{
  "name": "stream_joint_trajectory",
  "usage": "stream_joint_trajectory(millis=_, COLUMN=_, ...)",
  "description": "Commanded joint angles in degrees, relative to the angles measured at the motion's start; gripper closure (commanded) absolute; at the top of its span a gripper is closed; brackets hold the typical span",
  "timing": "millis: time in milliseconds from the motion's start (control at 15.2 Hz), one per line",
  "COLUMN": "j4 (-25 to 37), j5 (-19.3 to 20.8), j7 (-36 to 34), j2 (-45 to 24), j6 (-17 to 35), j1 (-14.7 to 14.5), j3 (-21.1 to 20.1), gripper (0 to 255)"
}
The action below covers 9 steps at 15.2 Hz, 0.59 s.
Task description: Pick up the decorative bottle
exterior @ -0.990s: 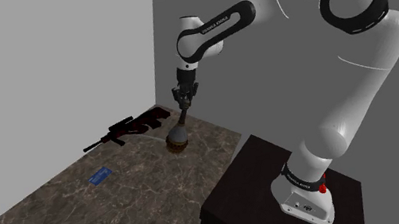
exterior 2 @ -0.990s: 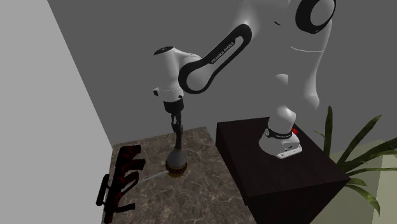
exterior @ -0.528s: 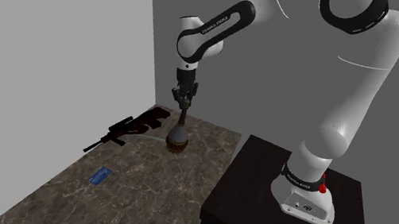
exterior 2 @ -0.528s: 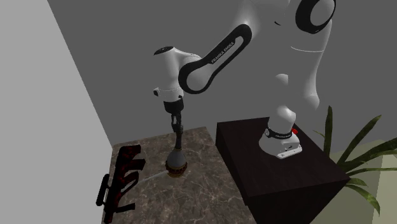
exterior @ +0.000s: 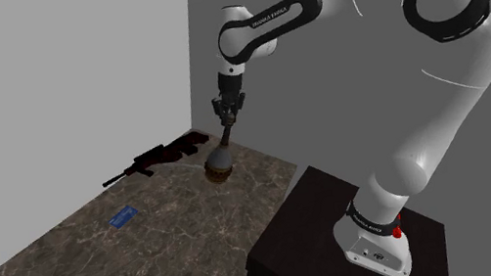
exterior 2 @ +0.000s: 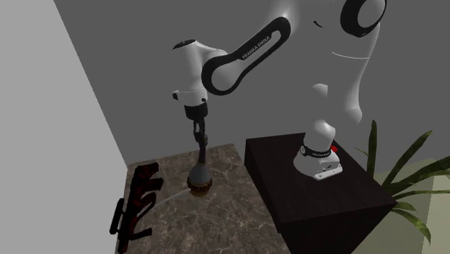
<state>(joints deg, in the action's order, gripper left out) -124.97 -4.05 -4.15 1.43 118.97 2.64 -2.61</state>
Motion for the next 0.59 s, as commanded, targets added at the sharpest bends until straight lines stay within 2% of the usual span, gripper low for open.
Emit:
stream_joint_trajectory(millis=0, j4=1.1, j5=0.0, j7=-0.1, j2=0.7, j6=-1.7, j1=0.0, j3=0.0, gripper=255)
stream_joint_trajectory(millis=396, j4=4.0, j5=0.1, j7=-0.3, j2=2.4, j6=-6.3, j1=0.0, j3=0.0, gripper=255)
stream_joint_trajectory(millis=528, j4=4.0, j5=0.1, j7=-0.3, j2=2.4, j6=-6.4, j1=0.0, j3=0.0, gripper=255)
